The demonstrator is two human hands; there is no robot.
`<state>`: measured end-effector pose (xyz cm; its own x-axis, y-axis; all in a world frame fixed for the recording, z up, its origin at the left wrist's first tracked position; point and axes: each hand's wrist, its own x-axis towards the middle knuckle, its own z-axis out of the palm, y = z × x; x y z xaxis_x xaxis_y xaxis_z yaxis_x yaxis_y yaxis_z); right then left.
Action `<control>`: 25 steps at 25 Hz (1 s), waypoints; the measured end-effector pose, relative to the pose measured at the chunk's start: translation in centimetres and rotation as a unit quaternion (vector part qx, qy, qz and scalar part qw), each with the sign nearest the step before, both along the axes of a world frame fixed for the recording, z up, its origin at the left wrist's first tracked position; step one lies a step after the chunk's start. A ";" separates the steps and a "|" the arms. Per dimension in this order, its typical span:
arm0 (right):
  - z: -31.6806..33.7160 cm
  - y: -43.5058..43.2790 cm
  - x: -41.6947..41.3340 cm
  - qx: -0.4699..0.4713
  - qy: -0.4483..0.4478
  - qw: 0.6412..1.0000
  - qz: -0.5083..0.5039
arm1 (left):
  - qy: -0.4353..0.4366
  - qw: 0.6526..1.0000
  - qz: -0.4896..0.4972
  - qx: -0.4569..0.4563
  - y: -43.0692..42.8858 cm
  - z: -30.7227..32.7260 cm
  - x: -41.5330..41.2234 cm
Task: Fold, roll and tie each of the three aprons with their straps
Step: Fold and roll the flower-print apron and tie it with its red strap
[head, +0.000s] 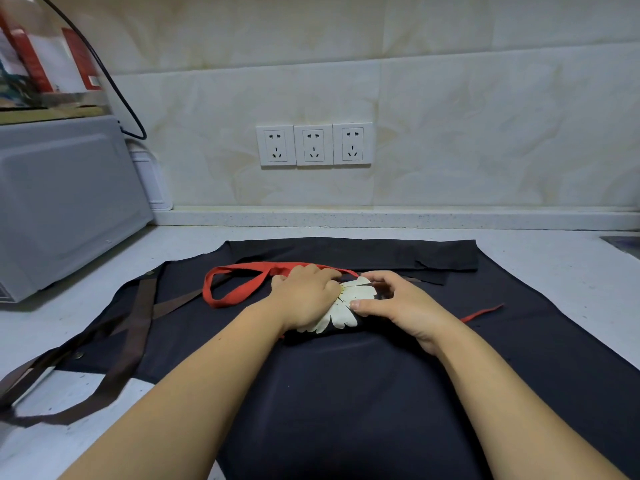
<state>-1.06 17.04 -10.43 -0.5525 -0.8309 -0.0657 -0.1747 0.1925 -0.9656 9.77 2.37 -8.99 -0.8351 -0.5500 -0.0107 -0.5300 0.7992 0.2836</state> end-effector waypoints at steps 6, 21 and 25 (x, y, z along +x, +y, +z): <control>0.4 0.3 0.2 -0.014 0.024 1.000 0.007 | 0.051 0.998 -0.022 0.017 -0.1 -1.1 0.6; 0.9 0.4 0.8 -0.082 0.001 0.994 0.065 | 0.073 0.997 -0.028 0.028 1.0 -0.6 2.7; 1.3 0.5 0.6 -0.117 -0.023 0.990 0.081 | 0.046 0.996 -0.036 -0.074 1.0 1.2 2.8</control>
<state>-0.44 17.58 -9.16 -0.4120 -0.9036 0.1171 -0.1389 -0.0648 -0.9882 12.59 3.36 -7.84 -0.8659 -0.4787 0.1450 -0.4471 0.8707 0.2050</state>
